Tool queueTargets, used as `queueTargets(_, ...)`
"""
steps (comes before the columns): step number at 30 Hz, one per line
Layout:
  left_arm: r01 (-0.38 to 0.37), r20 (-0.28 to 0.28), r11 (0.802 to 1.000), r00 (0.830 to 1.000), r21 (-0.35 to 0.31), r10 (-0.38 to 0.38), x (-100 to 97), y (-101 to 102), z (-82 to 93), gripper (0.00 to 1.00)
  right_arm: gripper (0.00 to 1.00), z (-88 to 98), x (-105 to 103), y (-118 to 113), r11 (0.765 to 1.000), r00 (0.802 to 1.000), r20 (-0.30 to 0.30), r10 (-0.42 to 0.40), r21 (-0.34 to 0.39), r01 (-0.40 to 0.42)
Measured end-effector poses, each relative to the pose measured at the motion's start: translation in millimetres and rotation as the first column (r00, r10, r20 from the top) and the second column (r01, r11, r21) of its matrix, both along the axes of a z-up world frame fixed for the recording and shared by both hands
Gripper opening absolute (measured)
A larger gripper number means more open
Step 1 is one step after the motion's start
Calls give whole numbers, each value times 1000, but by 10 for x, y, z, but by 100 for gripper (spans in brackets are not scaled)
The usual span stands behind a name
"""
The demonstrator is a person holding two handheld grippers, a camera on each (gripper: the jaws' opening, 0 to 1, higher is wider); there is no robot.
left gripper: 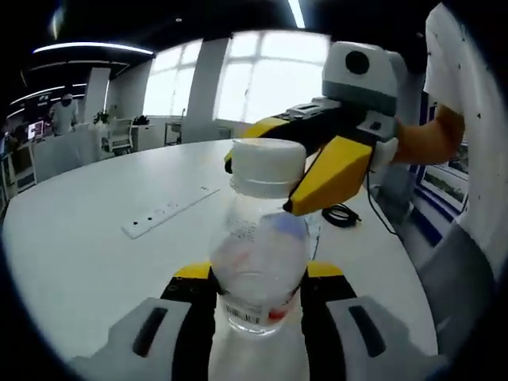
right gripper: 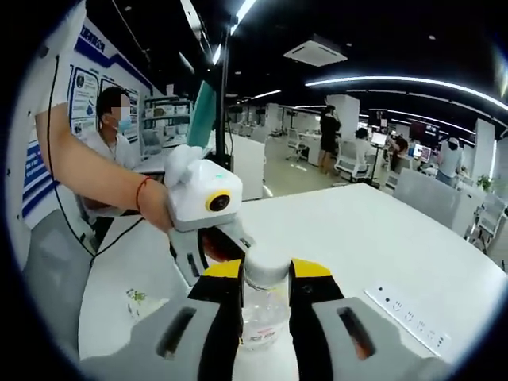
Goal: Arrange the tabletop items into an orderly group along one side of the table until the central work area is clear of visible clutter.
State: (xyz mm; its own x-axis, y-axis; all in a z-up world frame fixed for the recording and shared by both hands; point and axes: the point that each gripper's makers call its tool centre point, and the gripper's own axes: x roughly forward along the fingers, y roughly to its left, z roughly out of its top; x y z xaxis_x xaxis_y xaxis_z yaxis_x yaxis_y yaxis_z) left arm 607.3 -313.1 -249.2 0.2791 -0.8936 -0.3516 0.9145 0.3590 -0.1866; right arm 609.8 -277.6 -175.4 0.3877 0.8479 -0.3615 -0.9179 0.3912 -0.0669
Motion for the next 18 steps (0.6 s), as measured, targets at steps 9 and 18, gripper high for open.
queueTargets(9,18,2,1000,1000,18,-18,-25,-24,-73,41,19,-73,-15,-48,1000,1000,0,-12,-26,12)
queueTargets(18,35,2,999,999,40,-35,-57,-29,-139,41,19,-155,-58,-79,998,1000,-3,-17,-60,17)
